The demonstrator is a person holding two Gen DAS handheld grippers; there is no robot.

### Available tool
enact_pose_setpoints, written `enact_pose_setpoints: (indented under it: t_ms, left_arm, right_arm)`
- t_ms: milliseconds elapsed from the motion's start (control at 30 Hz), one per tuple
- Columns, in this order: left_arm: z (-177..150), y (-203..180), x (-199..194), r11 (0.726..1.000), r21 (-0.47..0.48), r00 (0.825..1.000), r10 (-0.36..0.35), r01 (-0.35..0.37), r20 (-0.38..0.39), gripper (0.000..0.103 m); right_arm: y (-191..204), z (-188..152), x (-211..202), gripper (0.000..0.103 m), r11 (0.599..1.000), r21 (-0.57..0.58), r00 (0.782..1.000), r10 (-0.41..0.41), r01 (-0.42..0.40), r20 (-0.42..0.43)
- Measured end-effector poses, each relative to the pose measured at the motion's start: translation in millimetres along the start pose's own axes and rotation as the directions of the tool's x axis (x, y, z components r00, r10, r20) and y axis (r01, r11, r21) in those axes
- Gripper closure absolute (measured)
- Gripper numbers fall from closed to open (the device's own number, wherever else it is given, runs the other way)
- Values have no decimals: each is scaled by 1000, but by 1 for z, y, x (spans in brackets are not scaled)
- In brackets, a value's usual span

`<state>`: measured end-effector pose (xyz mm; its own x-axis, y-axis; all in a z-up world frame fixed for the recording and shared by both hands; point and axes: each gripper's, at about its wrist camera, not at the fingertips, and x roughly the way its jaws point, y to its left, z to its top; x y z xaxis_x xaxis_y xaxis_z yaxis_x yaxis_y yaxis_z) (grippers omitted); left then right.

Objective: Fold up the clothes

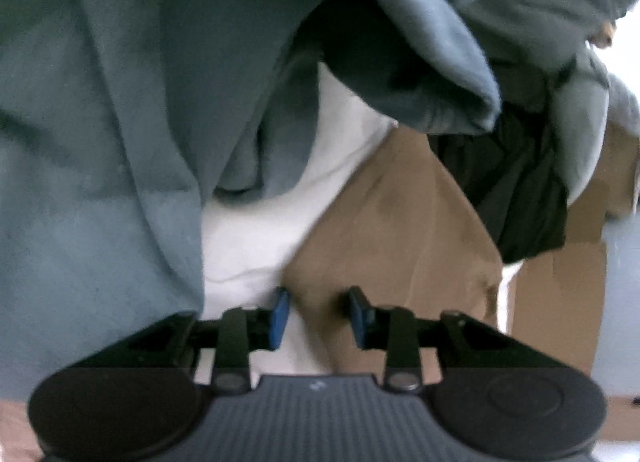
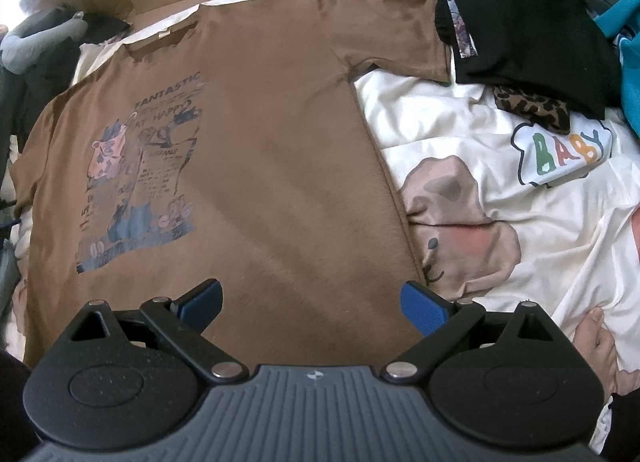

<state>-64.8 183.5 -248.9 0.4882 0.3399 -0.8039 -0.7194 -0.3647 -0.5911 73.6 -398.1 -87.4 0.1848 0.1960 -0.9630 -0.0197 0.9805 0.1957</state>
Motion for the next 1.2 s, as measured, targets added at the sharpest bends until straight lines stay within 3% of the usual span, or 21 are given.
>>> enact_pose_setpoints:
  t_ms: [133, 233, 333, 533, 667, 733, 833, 900, 1033, 1200]
  left_arm:
    - [-8, 8, -3, 998, -41, 998, -41, 44, 57, 69]
    - [-11, 10, -10, 997, -32, 994, -66, 69, 92, 92]
    - [-11, 9, -17, 998, 0, 992, -58, 58, 111, 98]
    - [-12, -3, -31, 989, 144, 988, -35, 14, 149, 99]
    - [1, -6, -22, 974, 220, 990, 28, -59, 141, 98]
    - [4, -8, -15, 950, 289, 987, 76, -115, 141, 98]
    - [5, -14, -6, 891, 410, 979, 151, -194, 133, 95]
    - [2, -20, -8, 860, 463, 976, 171, -214, 132, 93]
    - [-6, -32, -19, 795, 543, 963, 211, -269, 168, 77]
    - [-25, -41, -44, 722, 627, 955, 189, -293, 229, 78]
  right_arm:
    - [-2, 0, -1, 4, 1000, 3, 1000, -4, 4, -4]
    - [-3, -2, 0, 4, 1000, 1, 1000, -10, 10, -11]
    - [-4, -3, 2, 4, 1000, -4, 1000, -10, 10, -19]
    - [1, -3, 5, 4, 999, -52, 1000, -2, 0, -30]
    - [2, -2, 6, 4, 998, -65, 1000, 1, -3, -30]
    - [2, -2, 5, 4, 998, -66, 1000, -2, 0, -31]
    - [1, -2, 4, 4, 998, -67, 1000, -6, 4, -31]
    - [-1, -2, 3, 4, 997, -73, 1000, -7, 4, -29]
    - [-3, -3, 6, 4, 998, -67, 1000, -7, 5, -30]
    - [-1, -4, 11, 4, 997, -76, 999, 2, -4, -34]
